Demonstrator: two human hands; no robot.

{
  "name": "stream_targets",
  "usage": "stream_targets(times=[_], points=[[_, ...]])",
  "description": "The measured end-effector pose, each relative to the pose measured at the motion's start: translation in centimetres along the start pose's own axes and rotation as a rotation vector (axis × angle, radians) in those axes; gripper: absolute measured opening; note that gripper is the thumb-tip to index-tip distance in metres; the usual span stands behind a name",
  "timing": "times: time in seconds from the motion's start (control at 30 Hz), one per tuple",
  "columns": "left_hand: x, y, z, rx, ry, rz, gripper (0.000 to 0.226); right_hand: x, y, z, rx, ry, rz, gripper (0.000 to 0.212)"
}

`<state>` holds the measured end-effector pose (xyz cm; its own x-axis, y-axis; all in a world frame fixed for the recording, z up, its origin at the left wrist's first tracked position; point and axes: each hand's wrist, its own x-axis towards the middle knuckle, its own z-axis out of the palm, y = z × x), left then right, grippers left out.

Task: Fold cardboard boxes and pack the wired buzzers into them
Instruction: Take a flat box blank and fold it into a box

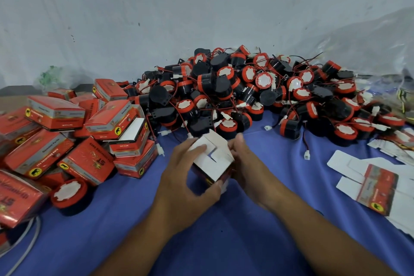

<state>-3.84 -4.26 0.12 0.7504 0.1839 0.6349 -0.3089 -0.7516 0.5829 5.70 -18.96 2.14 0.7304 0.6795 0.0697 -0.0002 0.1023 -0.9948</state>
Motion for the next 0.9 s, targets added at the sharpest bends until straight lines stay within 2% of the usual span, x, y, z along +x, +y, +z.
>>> stream_targets(times=[0.07,0.2,0.37,0.67,0.8,0.9], points=[[0.0,0.3,0.2,0.031,-0.039,0.071,0.066,0.2,0.0,-0.3,0.024,0.031,0.033,0.073],[0.0,0.2,0.1,0.045,-0.076,0.088,0.071,0.1,-0.2,-0.9,-0.067,-0.005,0.005,0.041],[-0.1,0.3,0.4,0.061,-0.037,0.082,0.076,-0.3,-0.5,-1.0,-0.286,-0.053,-0.063,0.027],[-0.3,0.5,0.6,0.09,-0.014,0.092,0.078,-0.6,-0.4,-1.0,-0.457,-0.08,-0.177,0.027],[-0.2,0.9,0.5,0.151,0.021,0.144,0.074,-0.6,-0.7,-1.0,-0.465,-0.1,-0.196,0.029],[-0.1,1.3,0.6,0.201,-0.017,0.213,0.071,-0.7,-0.7,-0.9,-0.479,-0.067,-0.237,0.038]])
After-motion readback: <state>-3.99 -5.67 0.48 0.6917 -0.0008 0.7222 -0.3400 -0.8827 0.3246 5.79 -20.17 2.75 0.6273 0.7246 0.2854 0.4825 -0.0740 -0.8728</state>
